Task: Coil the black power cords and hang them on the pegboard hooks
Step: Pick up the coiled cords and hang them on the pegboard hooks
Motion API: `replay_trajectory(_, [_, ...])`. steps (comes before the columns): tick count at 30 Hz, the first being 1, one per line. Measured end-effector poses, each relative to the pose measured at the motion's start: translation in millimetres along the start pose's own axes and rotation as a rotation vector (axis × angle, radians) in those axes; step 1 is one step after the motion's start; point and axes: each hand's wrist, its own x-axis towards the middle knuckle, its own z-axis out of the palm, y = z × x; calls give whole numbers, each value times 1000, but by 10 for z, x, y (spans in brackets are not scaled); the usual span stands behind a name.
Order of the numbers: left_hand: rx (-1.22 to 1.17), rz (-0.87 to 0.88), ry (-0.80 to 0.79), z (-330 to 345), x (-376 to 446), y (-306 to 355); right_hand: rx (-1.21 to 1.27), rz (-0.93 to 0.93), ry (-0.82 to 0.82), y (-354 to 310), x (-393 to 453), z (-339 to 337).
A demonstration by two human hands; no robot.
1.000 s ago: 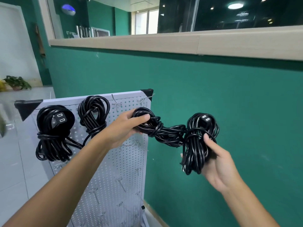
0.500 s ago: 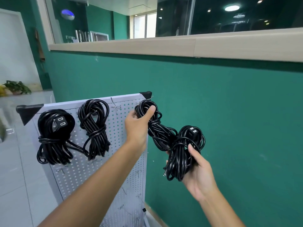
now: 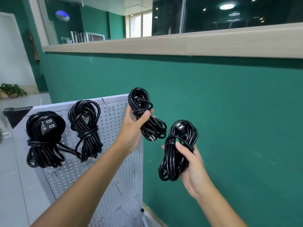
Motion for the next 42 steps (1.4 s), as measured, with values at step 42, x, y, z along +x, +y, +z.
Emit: replay_trajectory(42, [580, -18, 178, -472, 296, -310, -289, -68, -28, 56, 199, -121])
